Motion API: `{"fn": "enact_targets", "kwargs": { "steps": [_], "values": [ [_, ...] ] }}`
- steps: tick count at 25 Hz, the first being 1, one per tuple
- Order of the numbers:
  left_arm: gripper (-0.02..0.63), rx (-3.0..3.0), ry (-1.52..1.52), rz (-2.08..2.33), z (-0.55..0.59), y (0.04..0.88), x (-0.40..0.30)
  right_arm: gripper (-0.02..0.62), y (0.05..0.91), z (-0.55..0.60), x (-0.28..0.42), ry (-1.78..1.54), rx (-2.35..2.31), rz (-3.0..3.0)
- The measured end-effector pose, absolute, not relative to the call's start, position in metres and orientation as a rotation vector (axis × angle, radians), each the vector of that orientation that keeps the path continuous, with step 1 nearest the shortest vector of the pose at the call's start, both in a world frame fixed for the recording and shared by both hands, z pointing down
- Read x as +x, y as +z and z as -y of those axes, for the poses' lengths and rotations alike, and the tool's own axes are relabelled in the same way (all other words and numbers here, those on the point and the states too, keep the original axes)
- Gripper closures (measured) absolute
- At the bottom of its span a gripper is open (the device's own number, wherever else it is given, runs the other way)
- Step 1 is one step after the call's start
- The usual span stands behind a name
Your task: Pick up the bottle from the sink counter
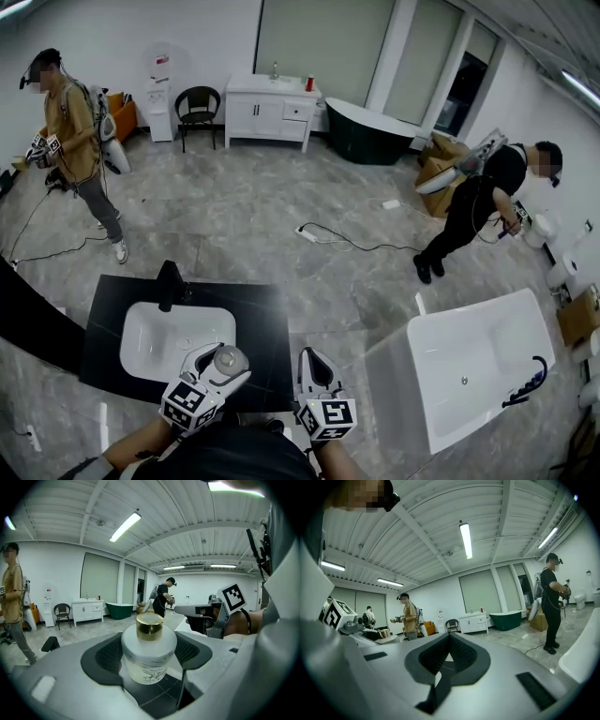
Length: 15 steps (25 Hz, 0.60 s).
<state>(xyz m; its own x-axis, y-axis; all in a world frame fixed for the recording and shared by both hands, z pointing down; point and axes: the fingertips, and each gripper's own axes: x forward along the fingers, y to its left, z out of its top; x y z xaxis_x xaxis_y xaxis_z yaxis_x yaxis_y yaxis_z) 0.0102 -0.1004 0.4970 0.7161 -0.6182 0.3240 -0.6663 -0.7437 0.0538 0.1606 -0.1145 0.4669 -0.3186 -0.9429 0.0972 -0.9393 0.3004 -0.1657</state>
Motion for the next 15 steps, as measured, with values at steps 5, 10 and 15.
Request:
{"fn": "enact_targets", "kwargs": {
  "steps": [5,10,15],
  "values": [
    [0.272,2.768,0.401,1.026,0.106,0.496,0.014,0.589,0.470,0.119,0.162,-0.289,-1.827,-2.533],
    [0.272,2.774,0.362,1.036,0.117,0.491,0.016,0.589,0.469,0.132,0.158,-0.272,-1.817,-2.554],
    [0.272,2.764,0.367,1.043,0.124,0.495,0.015,0.589,0.469,0.139,0.158,-0.267,-1.800,-2.564]
  ]
}}
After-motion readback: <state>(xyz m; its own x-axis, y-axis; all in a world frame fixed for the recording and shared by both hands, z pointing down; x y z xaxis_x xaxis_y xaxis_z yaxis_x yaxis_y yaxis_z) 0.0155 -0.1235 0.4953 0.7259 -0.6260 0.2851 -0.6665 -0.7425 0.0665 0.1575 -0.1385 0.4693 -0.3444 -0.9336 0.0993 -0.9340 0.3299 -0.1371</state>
